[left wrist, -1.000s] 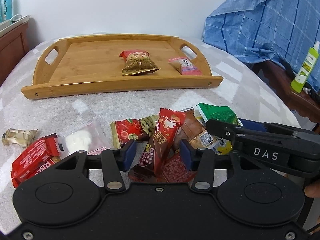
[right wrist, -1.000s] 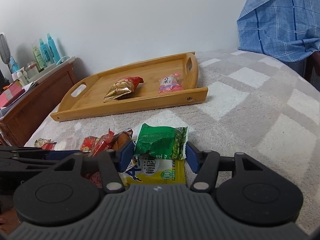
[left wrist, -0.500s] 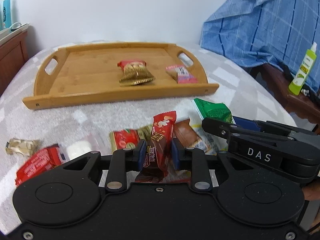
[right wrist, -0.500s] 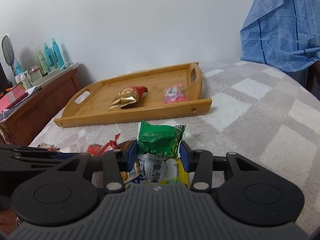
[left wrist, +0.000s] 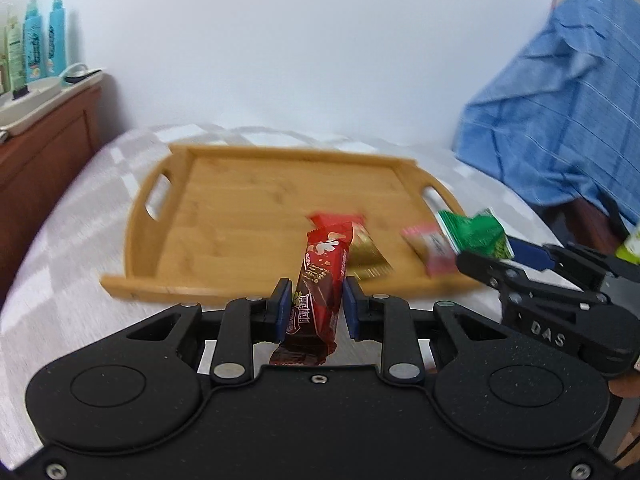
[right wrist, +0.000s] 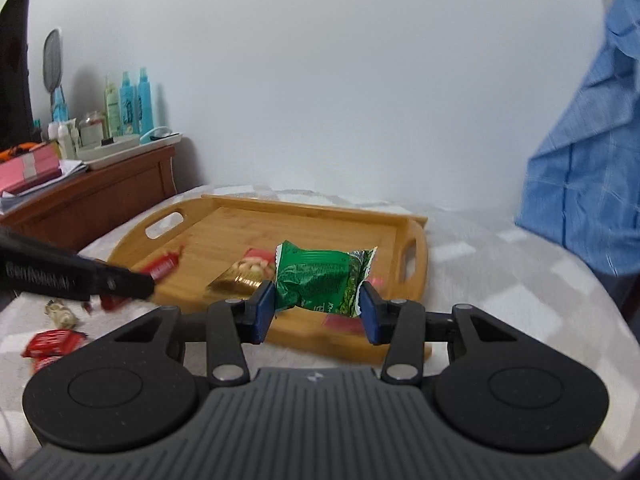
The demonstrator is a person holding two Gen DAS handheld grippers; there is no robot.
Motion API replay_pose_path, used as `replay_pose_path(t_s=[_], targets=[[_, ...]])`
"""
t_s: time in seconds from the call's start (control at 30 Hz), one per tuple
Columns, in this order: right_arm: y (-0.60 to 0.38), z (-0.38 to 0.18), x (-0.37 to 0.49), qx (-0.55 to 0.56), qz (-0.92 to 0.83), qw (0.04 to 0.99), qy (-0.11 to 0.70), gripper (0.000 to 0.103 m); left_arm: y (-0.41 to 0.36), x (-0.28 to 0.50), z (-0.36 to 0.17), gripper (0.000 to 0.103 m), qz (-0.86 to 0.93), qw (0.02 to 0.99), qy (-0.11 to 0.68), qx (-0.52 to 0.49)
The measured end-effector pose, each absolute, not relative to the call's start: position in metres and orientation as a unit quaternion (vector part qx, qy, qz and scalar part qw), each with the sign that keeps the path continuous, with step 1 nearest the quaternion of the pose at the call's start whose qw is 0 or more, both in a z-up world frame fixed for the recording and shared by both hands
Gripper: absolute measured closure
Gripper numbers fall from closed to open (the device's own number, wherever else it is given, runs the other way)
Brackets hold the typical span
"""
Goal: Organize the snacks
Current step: 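Carry both snacks onto the wooden tray and open both tools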
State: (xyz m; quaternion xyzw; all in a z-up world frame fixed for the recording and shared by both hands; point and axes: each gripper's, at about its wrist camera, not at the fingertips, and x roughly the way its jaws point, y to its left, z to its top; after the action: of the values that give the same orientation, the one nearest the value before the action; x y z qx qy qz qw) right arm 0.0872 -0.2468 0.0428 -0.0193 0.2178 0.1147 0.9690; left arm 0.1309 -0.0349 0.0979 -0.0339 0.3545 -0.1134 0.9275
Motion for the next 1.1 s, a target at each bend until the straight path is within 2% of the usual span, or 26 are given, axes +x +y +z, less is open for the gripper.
replay_pose_path(t_s=[0.43,0.97,1.1], targets=[[-0.228,0.024,0.132,-0.064,0.154,0.953,0.254,0.054,-0.042,0.201,0.069,0.077,-0.079,0.919,0.385,-0.033],[-0.221,0.012,0.144,-0.072,0.152,0.945,0.28,0.053,-0.054,0.212,0.051,0.078,-0.082,0.919,0.386,-0.015],[-0.222,0.013,0.144,-0.066,0.155,0.946,0.277,0.047,-0.054,0.213,0.051,0.078,-0.083,0.919,0.386,-0.014]])
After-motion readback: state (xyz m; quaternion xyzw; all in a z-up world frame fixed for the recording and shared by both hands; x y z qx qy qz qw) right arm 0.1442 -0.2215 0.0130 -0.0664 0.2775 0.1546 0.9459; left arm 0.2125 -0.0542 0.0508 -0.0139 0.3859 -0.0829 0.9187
